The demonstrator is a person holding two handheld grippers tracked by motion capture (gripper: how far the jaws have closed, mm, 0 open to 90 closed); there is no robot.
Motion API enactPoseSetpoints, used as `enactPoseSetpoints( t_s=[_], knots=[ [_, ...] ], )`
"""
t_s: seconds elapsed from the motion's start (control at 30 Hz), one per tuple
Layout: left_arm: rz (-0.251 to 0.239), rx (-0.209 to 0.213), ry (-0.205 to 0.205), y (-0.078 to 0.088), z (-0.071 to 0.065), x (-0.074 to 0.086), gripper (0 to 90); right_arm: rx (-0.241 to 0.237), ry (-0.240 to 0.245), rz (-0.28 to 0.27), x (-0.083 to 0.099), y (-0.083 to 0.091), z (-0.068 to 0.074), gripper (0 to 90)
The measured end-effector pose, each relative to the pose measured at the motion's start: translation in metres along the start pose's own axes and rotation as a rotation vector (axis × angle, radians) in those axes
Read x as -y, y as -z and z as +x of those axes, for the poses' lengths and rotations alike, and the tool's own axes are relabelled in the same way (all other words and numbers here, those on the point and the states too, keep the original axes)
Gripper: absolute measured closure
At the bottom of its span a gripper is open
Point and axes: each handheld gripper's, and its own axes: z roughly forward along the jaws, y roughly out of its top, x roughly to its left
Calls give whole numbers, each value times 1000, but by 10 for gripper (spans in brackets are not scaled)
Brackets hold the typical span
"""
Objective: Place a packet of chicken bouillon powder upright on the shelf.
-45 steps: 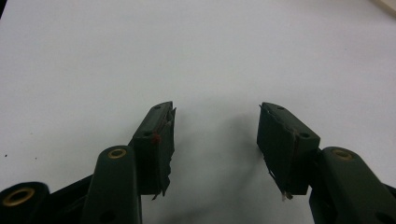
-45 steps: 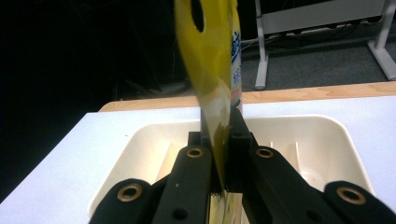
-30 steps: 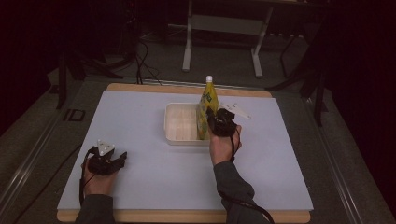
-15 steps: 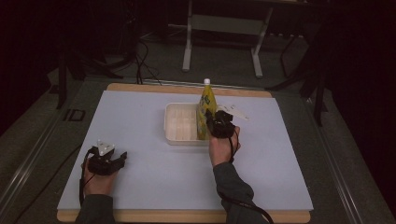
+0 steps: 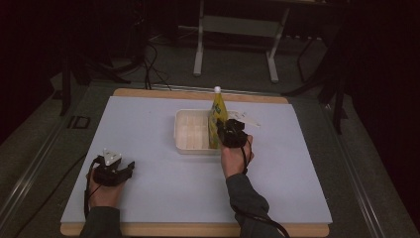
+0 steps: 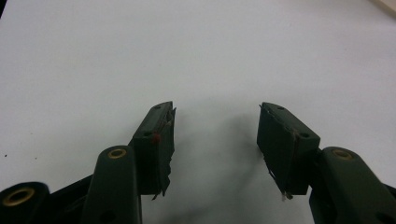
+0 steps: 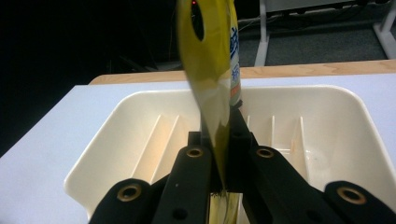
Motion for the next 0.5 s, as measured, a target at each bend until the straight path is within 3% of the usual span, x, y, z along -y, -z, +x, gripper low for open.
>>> enactPoseSetpoints(
  t_s=[0.33, 0.4, 0.5],
  knots=[
    [-2, 0, 1, 0, 0, 0, 457, -26, 9, 44, -5, -2, -3, 886],
    [-3, -1, 1, 0, 0, 0, 457, -34, 6, 50, -6, -2, -4, 866],
    [-2, -1, 1, 0, 0, 0, 457, -80, -9, 70, -6, -3, -6, 762]
  ],
)
